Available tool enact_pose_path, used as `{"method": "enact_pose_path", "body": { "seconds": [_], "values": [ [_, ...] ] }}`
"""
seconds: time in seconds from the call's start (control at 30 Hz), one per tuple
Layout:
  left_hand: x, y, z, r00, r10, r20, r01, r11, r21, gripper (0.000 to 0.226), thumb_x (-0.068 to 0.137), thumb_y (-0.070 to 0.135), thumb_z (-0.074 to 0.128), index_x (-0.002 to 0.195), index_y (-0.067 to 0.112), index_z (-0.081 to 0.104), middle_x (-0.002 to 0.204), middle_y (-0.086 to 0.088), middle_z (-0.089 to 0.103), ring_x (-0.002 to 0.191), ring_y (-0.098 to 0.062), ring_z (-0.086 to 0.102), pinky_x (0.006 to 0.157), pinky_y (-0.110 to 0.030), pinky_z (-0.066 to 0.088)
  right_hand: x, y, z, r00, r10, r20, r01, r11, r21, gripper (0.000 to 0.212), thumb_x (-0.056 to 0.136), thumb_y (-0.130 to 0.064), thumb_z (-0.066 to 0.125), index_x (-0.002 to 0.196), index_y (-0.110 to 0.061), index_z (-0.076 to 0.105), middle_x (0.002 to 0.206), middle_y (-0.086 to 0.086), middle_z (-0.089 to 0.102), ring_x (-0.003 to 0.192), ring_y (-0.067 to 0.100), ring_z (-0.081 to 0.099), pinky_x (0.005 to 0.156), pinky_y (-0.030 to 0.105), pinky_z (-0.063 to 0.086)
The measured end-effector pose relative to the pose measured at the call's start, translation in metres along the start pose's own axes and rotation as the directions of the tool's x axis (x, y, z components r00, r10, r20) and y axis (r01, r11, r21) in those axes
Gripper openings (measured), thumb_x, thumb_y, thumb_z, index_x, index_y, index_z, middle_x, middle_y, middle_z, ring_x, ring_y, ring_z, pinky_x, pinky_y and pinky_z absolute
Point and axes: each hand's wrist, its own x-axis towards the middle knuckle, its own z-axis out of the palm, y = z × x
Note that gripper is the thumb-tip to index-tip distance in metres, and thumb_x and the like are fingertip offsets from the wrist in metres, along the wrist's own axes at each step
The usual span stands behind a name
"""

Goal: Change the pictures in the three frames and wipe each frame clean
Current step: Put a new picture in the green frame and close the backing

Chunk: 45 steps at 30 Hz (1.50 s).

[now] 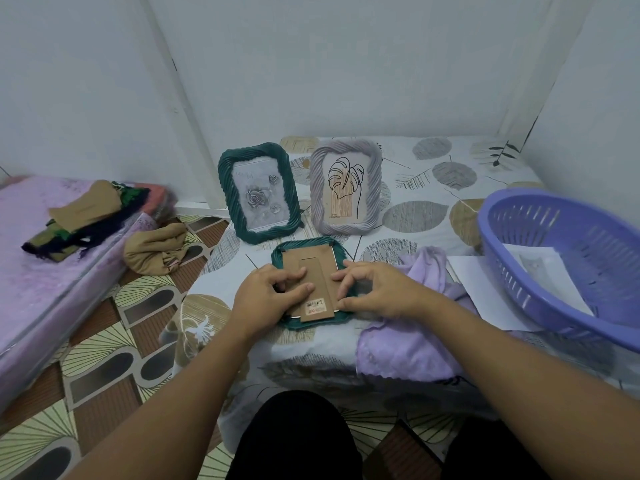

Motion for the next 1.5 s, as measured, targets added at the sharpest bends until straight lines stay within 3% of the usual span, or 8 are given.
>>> {"method": "enact_pose_path", "body": {
  "seconds": [0.17,0.57,0.87,1.0,1.13,1.2,1.37,1.5],
  "values": [
    [-0.001,0.002,0.000,1.000,-0.016,-0.005,0.015,1.000,-0.020,0.035,0.080,0.052,0.081,0.113,0.040,0.077,0.079,0.006,0.056,0.077,-0.010,0.055,0.069,-0.031,0.044,0.001,0.000,-0.002,1.000,0.018,0.023,-0.018,1.000,-0.009,0.014,0.078,-0.022,0.088,0.090,-0.021,0.080,0.129,-0.016,0.066,0.140,-0.001,0.039,0.114,0.020,0.026],
    [0.000,0.002,0.000,1.000,-0.030,0.004,0.030,0.999,-0.031,0.037,0.079,0.052,0.082,0.113,0.039,0.078,0.077,0.007,0.053,0.076,-0.010,0.055,0.069,-0.032,0.045,0.004,0.001,-0.004,0.997,0.064,-0.043,-0.057,0.988,0.146,0.012,0.089,-0.009,0.077,0.098,-0.017,0.079,0.116,-0.009,0.075,0.107,-0.010,0.064,0.090,0.015,0.051],
    [-0.001,0.006,-0.002,0.999,-0.033,0.001,0.033,0.999,-0.027,0.038,0.079,0.054,0.081,0.114,0.039,0.077,0.079,0.006,0.054,0.077,-0.012,0.056,0.069,-0.033,0.044,0.014,-0.031,0.006,0.896,0.290,-0.335,-0.238,0.953,0.189,0.032,0.093,-0.033,0.069,0.123,-0.027,0.061,0.111,0.001,0.064,0.090,0.013,0.062,0.080,0.026,0.049],
    [-0.003,0.010,-0.005,0.999,-0.047,0.011,0.047,0.998,-0.035,0.039,0.078,0.056,0.080,0.114,0.039,0.077,0.081,0.005,0.056,0.078,-0.013,0.056,0.072,-0.035,0.047,0.026,-0.049,0.007,0.844,0.501,-0.193,-0.384,0.814,0.435,0.046,0.085,-0.055,0.065,0.120,-0.027,0.053,0.093,-0.002,0.059,0.075,0.014,0.056,0.067,0.033,0.051],
    [-0.004,0.021,-0.009,0.998,-0.049,0.040,0.048,0.999,0.006,0.040,0.083,0.047,0.080,0.119,0.031,0.076,0.087,0.008,0.059,0.080,-0.002,0.059,0.068,-0.016,0.044,0.024,-0.060,0.004,0.814,0.565,-0.138,-0.385,0.701,0.600,0.019,0.105,-0.047,0.045,0.104,-0.029,0.052,0.092,0.001,0.058,0.100,0.013,0.061,0.095,0.040,0.051],
    [-0.002,0.029,-0.012,0.998,-0.048,0.046,0.046,0.998,0.046,0.039,0.086,0.043,0.079,0.121,0.025,0.075,0.088,0.011,0.058,0.079,0.002,0.059,0.065,-0.012,0.043,0.022,-0.060,0.002,0.797,0.589,-0.134,-0.347,0.628,0.696,0.034,0.105,-0.052,0.042,0.125,-0.026,0.050,0.095,0.003,0.061,0.095,0.016,0.062,0.092,0.036,0.050],
    [0.003,0.065,-0.016,0.999,-0.006,0.034,-0.002,0.974,0.227,0.038,0.090,0.053,0.070,0.097,0.018,0.080,0.090,-0.003,0.072,0.086,-0.020,0.066,0.080,-0.039,0.056,0.016,-0.060,-0.003,0.799,0.592,-0.103,-0.190,0.411,0.892,0.072,0.099,-0.068,0.037,0.150,-0.016,0.039,0.108,0.016,0.071,0.104,0.027,0.066,0.103,0.040,0.046],
    [0.002,0.101,-0.020,0.999,-0.046,-0.015,0.048,0.940,0.338,0.057,0.088,0.074,0.055,0.079,0.021,0.074,0.074,0.001,0.072,0.075,-0.017,0.067,0.070,-0.035,0.056,0.011,-0.066,-0.003,0.853,0.513,-0.093,-0.111,0.353,0.929,0.080,0.095,-0.078,0.029,0.146,-0.018,0.038,0.107,0.016,0.077,0.098,0.026,0.073,0.092,0.041,0.043]
  ]
}}
